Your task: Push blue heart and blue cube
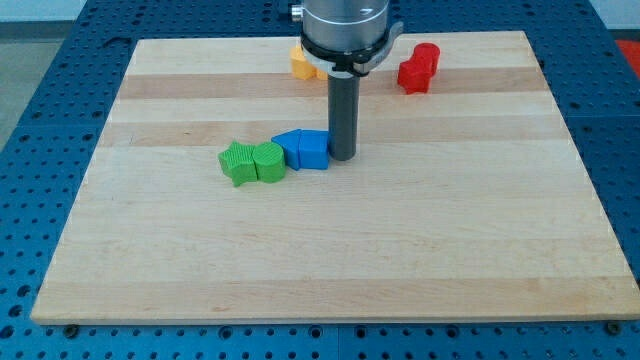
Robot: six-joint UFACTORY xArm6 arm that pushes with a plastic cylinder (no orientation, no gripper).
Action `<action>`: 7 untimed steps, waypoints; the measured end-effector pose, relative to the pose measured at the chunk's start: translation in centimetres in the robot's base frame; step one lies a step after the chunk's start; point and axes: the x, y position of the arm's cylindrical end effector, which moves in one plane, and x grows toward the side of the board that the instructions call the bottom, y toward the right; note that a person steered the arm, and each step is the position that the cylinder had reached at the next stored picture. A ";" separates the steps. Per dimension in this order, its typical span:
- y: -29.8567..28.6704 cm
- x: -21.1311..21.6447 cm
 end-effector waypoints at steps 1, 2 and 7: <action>0.1 0.0; 1.8 -0.3; -3.4 -4.5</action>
